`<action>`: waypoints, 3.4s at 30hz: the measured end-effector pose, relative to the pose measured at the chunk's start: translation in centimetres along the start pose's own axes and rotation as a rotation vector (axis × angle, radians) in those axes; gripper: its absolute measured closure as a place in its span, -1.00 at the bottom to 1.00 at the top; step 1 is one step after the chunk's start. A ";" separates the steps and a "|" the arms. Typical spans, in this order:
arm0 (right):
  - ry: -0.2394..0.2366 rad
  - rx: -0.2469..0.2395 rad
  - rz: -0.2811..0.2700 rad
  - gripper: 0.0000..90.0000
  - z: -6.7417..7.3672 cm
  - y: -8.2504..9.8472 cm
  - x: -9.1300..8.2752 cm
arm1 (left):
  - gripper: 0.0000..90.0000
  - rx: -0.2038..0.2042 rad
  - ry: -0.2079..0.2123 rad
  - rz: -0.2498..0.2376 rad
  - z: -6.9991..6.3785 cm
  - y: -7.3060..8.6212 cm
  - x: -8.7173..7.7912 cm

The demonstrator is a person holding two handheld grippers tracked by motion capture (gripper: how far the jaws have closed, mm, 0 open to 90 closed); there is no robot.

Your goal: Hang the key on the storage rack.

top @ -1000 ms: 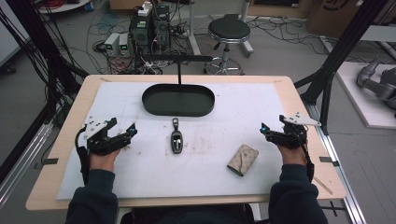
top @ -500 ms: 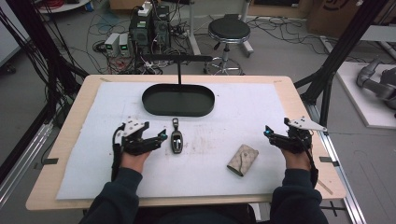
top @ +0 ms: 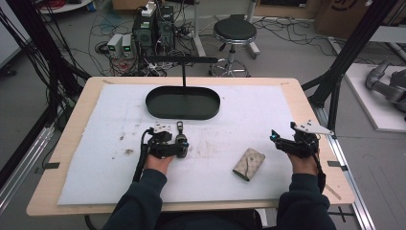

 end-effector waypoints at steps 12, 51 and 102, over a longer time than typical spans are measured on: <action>0.000 -0.002 0.006 -0.54 -0.1 0.1 0.0 | -0.19 0.135 -0.070 0.099 -1.3 0.8 1.1; -0.026 -0.012 0.033 -0.53 0.5 0.2 0.6 | 0.07 0.207 -0.083 0.109 0.8 0.5 0.7; -0.039 -0.015 0.045 -0.53 0.7 0.4 0.9 | 0.49 0.192 -0.006 -0.212 2.1 -4.7 -6.6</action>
Point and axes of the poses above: each handheld gripper's, and its own axes: x roughly forward along the jaws, y roughly out of its underside, z roughly to its left, the point moved 5 cm from there along x, roughly forward along the jaws, and after that the axes turned 2 degrees about -y, right-handed, at the moved point
